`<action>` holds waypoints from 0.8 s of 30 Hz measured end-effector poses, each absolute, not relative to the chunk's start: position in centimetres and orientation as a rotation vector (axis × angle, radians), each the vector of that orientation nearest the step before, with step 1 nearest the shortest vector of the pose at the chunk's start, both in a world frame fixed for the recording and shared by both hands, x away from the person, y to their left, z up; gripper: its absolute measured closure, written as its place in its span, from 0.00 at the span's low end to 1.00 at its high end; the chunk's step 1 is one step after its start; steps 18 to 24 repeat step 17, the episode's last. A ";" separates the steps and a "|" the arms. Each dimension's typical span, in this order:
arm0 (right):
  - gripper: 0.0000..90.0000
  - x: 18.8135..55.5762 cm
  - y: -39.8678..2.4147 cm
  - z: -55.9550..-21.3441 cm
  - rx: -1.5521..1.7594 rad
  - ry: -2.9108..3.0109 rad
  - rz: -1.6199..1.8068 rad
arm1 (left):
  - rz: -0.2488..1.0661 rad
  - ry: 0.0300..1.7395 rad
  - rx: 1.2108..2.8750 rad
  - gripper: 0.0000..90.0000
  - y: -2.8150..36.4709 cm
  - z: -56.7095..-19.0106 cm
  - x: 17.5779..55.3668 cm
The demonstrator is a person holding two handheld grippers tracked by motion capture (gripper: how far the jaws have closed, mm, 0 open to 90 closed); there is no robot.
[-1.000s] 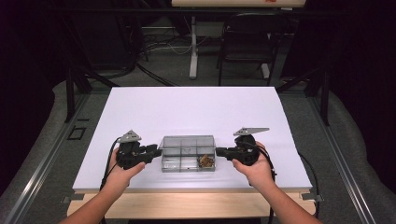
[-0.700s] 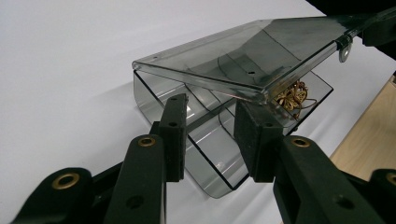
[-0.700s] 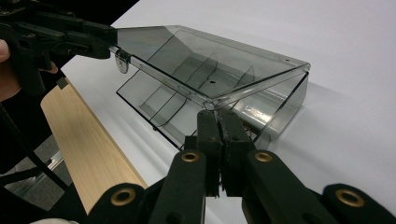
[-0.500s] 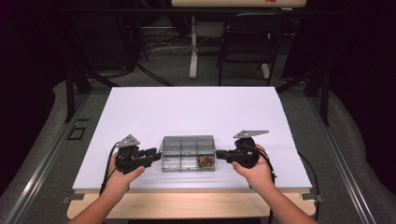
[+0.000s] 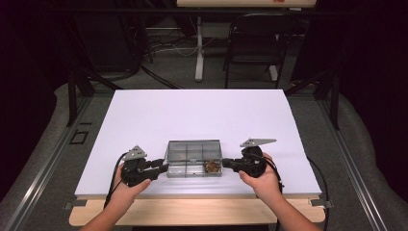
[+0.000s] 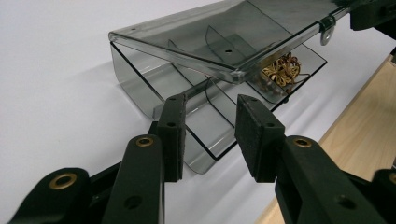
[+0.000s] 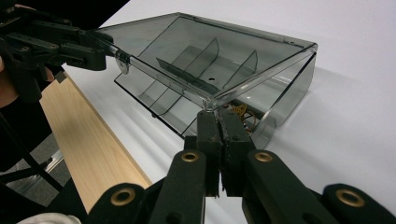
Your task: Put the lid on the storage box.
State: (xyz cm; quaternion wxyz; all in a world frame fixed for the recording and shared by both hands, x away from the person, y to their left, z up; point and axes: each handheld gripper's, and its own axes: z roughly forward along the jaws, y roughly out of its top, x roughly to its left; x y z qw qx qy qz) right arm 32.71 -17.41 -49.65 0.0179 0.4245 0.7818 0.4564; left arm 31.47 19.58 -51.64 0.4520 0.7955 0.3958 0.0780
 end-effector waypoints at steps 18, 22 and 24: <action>0.93 31.5 -17.5 -52.9 1.318 2.481 1.288 | 0.187 1.011 1.939 0.66 20.4 -53.6 29.2; 0.93 31.5 -17.5 -52.9 1.318 2.481 1.288 | 0.187 1.011 1.939 0.66 20.4 -53.6 29.2; 0.93 31.5 -17.5 -52.9 1.318 2.481 1.288 | 0.187 1.011 1.939 0.66 20.4 -53.6 29.2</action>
